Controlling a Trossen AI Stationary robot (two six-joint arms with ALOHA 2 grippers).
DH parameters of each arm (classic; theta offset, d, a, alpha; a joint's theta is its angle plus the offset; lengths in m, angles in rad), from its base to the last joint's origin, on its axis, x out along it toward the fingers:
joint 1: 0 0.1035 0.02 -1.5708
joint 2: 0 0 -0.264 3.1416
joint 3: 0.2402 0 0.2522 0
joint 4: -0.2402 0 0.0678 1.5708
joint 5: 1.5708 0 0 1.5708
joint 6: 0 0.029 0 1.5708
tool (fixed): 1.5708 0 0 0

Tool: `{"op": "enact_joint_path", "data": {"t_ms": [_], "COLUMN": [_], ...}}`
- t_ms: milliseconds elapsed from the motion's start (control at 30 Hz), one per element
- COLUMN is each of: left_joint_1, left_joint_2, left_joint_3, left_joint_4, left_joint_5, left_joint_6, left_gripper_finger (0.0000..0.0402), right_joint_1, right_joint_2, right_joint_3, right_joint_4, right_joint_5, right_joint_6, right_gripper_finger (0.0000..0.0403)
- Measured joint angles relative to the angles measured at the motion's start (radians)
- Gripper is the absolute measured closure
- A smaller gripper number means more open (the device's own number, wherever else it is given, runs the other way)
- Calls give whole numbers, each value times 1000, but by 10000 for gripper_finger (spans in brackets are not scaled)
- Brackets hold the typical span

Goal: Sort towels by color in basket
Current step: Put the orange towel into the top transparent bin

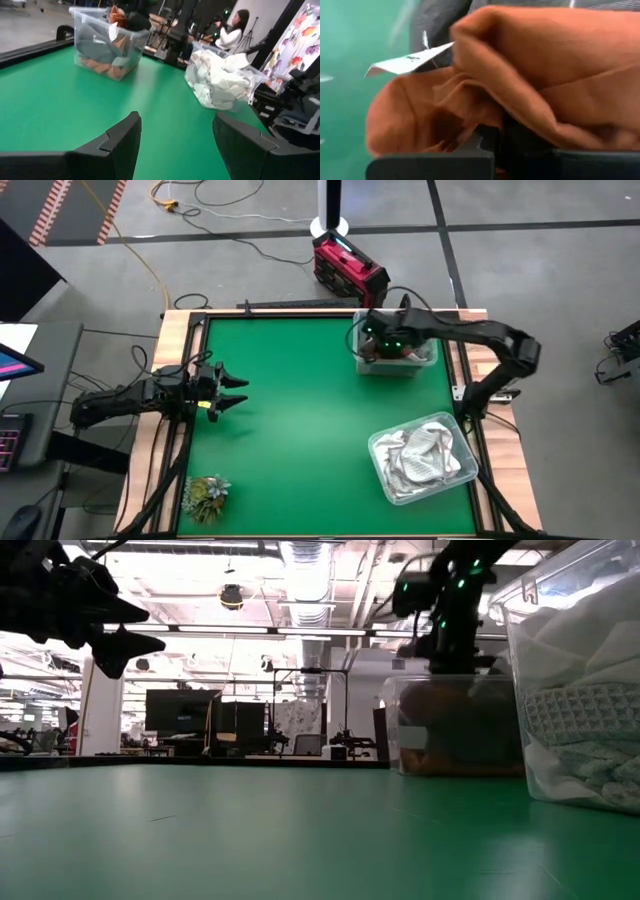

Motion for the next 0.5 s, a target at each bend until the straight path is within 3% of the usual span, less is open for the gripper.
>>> {"op": "enact_joint_path", "data": {"t_ms": [267,500], "left_joint_1": [0,0], "left_joint_2": [0,0], "left_joint_3": [0,0], "left_joint_4": [-73,-95], "left_joint_5": [0,5], "left_joint_6": [-16,-29], "left_gripper_finger": [166,166], "right_joint_1": [-82,-89], "right_joint_2": [52,-15], "right_joint_3": [0,-3], "right_joint_4": [30,60], "right_joint_5": [-32,-78], "right_joint_6": [-71,-92], "right_gripper_finger": [361,292]}}
